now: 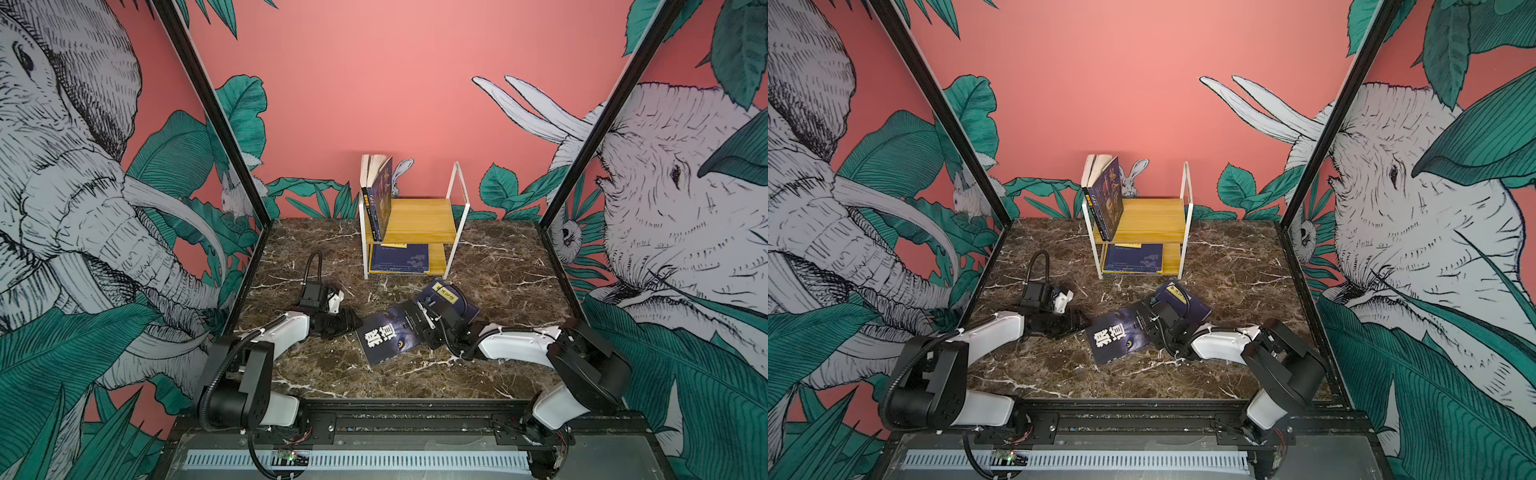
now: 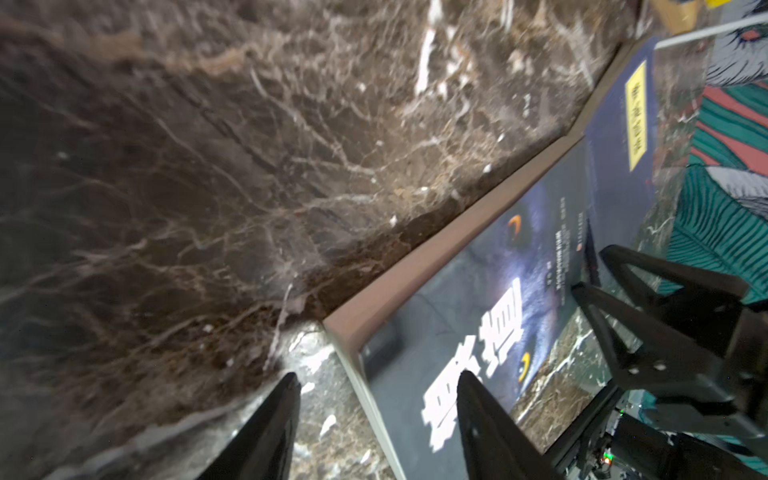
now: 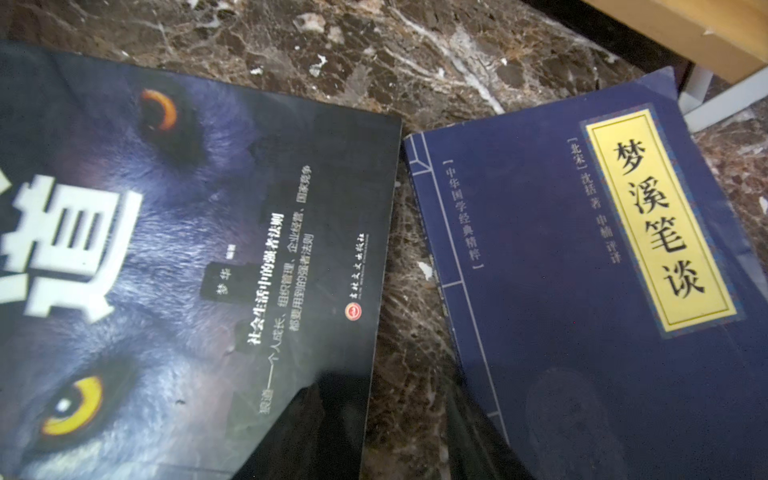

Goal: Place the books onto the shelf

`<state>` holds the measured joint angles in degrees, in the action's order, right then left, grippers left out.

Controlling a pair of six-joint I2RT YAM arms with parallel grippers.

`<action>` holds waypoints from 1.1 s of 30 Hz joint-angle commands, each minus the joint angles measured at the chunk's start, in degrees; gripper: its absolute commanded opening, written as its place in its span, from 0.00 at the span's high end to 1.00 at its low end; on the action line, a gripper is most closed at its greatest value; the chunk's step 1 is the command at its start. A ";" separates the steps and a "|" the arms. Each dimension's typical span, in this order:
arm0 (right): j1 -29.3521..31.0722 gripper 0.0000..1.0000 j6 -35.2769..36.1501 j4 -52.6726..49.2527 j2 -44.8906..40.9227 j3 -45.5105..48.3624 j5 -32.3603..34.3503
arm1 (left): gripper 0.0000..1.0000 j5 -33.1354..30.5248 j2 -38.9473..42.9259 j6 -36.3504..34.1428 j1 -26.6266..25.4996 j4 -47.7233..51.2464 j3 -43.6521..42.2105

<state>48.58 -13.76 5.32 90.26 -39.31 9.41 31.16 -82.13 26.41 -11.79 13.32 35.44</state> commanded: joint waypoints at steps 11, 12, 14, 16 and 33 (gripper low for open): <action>-0.24 0.50 -0.24 1.54 1.06 3.38 -0.33 | 0.77 13.07 2.39 9.46 -0.35 -17.66 -2.80; -0.20 0.50 -0.22 1.47 2.49 3.25 -0.51 | 0.80 13.24 2.55 8.85 -0.42 -17.45 -2.27; -0.24 0.50 -0.50 2.41 2.69 3.52 -0.99 | 0.83 13.86 2.37 7.84 -0.42 -16.22 -1.24; -0.23 0.50 -0.45 3.11 2.81 3.76 -1.33 | 0.90 14.13 1.73 7.80 -0.64 -16.05 -1.11; 17.22 0.36 23.73 3.71 -17.97 8.18 13.21 | 1.00 20.65 7.31 6.11 0.08 -0.58 7.82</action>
<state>63.20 1.06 6.72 72.53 -33.71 16.78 47.92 -76.55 32.38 -12.19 9.61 41.32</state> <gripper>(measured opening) 0.632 0.119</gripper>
